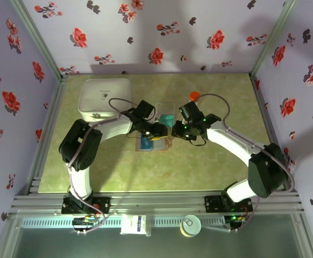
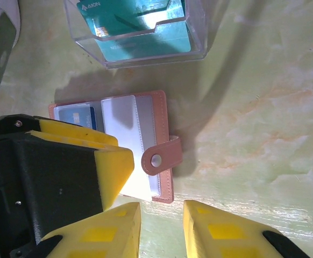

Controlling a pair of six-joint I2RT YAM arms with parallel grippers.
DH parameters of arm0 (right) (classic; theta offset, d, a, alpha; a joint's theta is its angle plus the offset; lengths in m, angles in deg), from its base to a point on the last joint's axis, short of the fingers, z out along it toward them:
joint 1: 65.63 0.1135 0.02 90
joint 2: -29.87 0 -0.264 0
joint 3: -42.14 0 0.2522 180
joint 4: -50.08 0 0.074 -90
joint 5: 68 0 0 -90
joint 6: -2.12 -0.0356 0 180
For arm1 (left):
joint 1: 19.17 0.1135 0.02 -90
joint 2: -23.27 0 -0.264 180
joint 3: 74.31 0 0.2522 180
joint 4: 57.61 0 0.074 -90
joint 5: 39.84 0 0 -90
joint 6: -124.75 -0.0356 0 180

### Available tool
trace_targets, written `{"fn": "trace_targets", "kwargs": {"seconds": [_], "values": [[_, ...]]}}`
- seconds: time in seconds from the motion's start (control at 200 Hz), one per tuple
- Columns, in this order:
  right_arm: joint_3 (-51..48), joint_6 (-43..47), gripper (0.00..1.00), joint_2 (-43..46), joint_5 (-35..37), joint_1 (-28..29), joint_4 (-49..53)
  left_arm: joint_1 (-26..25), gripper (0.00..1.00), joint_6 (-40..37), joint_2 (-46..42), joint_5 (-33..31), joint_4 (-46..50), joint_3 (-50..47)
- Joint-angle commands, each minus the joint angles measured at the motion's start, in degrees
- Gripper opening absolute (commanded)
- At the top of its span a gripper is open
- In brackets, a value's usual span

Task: Take the credit cards out of the card holder

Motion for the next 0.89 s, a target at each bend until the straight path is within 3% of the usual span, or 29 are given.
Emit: {"fn": "trace_targets", "kwargs": {"seconds": [0.0, 0.545, 0.89], "values": [[1.55, -0.89, 0.28, -1.76, -0.52, 1.07, -0.96, 0.77, 0.48, -1.33, -1.50, -0.89, 2.10, -1.20], [0.85, -1.07, 0.29, -0.14, 0.49, 1.97, -0.49, 0.73, 0.48, -1.47, 3.31, -0.87, 2.96, 0.41], [1.88, -2.18, 0.28, -1.96, -1.20, 3.15, -2.96, 2.24, 0.46, -1.20, -4.13, -2.22, 1.53, -3.15]]}}
